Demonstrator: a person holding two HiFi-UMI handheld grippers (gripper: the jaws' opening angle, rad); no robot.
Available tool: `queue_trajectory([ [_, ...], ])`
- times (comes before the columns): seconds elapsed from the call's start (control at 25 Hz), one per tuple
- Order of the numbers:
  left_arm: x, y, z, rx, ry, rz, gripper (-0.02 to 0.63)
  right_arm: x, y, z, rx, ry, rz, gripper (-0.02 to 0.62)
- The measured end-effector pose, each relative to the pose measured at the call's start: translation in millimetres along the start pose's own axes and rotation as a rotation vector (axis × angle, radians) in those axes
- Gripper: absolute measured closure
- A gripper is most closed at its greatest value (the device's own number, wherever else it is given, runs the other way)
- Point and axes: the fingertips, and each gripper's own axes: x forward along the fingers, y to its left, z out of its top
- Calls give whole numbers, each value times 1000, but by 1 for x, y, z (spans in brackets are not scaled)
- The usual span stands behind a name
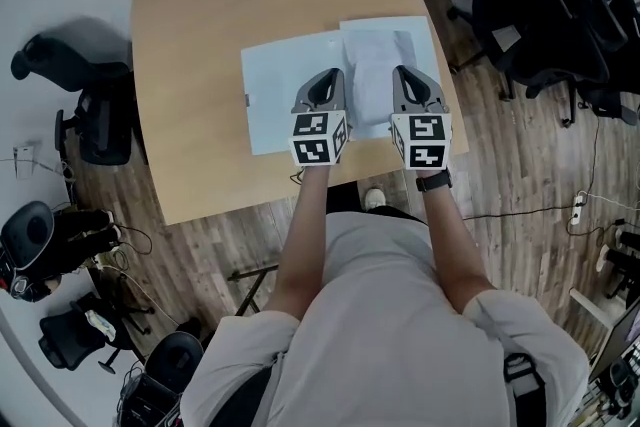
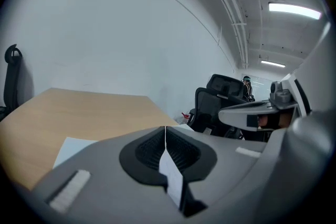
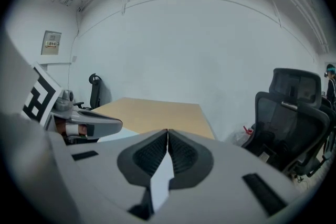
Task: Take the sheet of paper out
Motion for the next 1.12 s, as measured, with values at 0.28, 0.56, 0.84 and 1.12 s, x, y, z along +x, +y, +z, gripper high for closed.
queue_trajectory([
  [0.28, 33, 10, -41, -67, 118, -48, 595, 30, -2, -20, 48, 61, 11, 582],
  [0.56, 60, 16, -68, -69, 225, -83, 583, 55, -18, -25, 108, 88, -3, 583],
  [0.84, 77, 18, -96, -99, 308, -120, 556, 76, -25, -42, 166, 142, -3, 583],
  [1.12, 95, 14, -113, -109, 351, -162, 509, 85, -30, -51, 187, 169, -14, 583],
])
